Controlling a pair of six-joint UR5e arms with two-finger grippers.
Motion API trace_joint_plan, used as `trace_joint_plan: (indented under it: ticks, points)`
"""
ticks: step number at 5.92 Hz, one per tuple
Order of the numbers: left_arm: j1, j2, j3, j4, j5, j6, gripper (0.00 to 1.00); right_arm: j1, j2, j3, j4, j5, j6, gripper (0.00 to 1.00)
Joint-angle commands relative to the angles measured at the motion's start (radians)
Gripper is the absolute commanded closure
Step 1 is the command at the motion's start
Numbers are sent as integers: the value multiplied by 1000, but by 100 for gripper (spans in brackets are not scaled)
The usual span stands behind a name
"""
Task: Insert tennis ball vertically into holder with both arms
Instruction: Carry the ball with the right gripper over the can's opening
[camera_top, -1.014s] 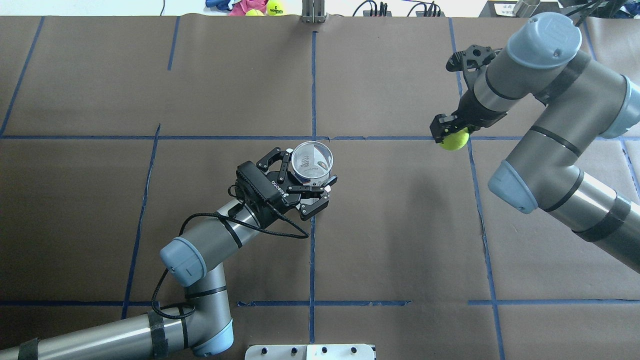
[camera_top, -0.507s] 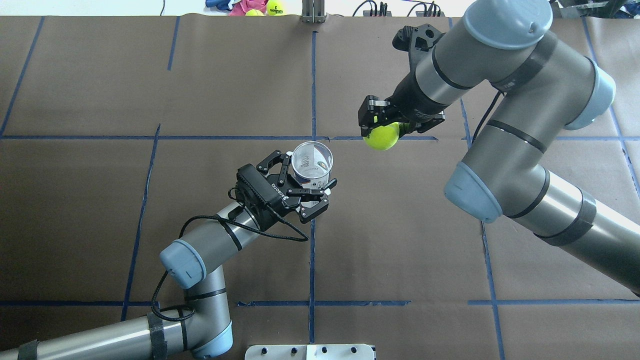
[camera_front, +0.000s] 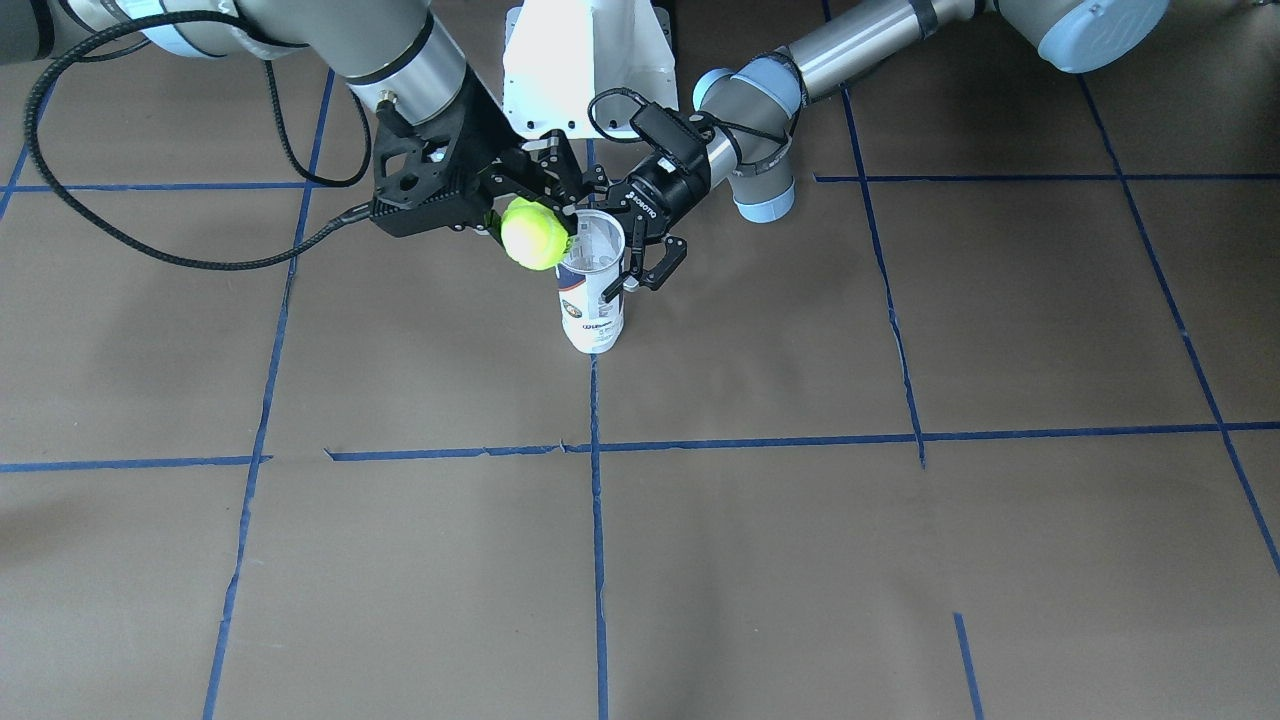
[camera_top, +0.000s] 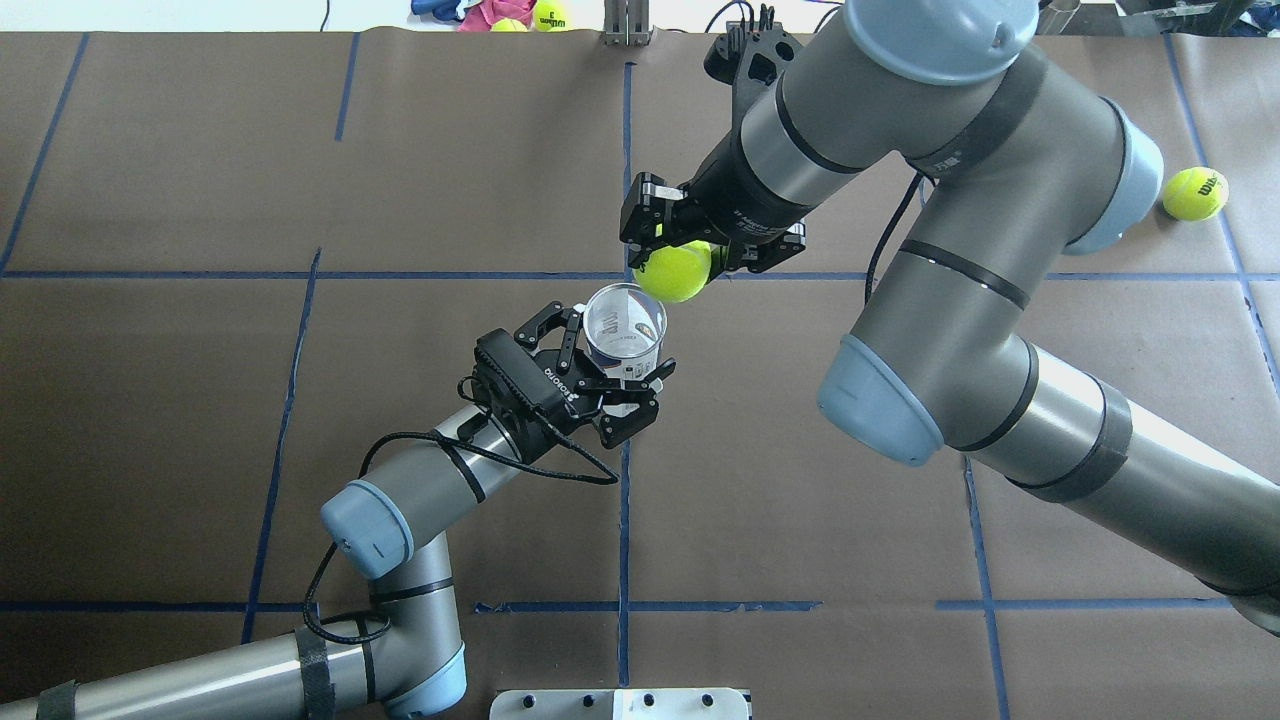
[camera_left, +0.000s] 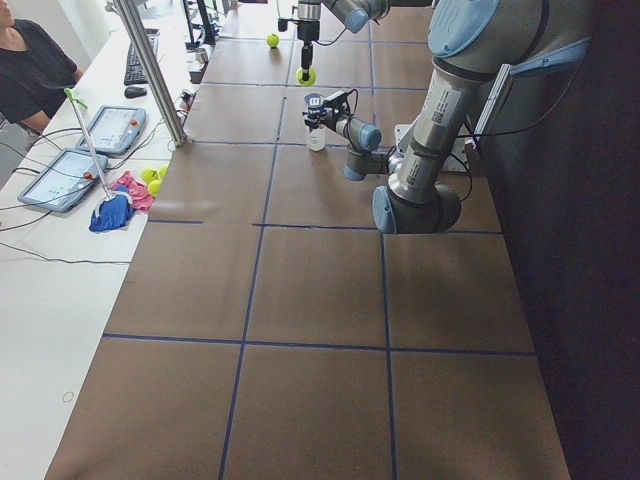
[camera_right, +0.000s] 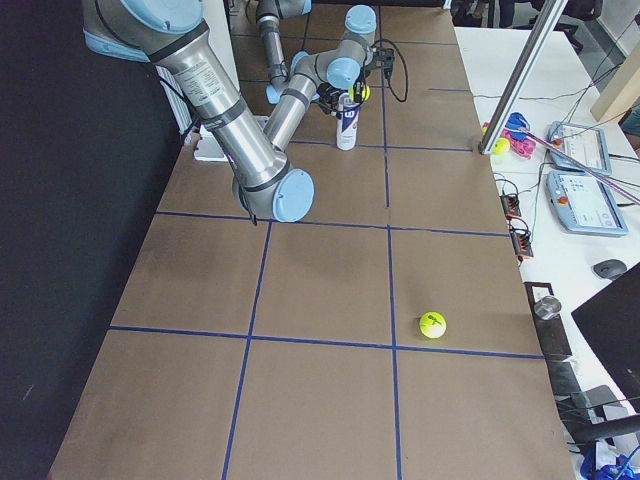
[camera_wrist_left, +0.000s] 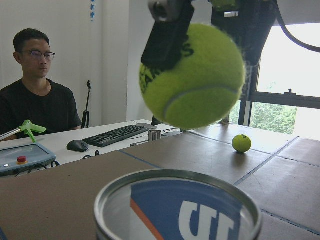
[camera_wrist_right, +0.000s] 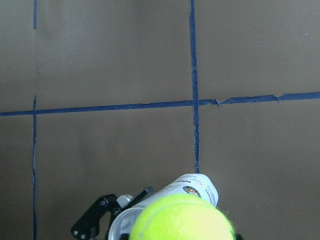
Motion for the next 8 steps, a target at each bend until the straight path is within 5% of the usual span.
trace_joint_plan:
  ticks: [1,2,3,5,6,8]
  points:
    - [-1,-3,0,0,0,0,3,-37,12,-1,0,-39,12,84]
    - [-1,-4,0,0,0,0,3,-53,17,0,0,-65,13,82]
    - [0,-4,0,0,0,0,2,-66,18,0,0,-75,13,69]
    - [0,-4,0,0,0,0,2,-75,20,0,0,-78,33,14]
    - [0,-4,0,0,0,0,2,-75,20,0,0,-79,35,5]
    - [0,-3,0,0,0,0,2,-80,26,-1,0,-85,53,2]
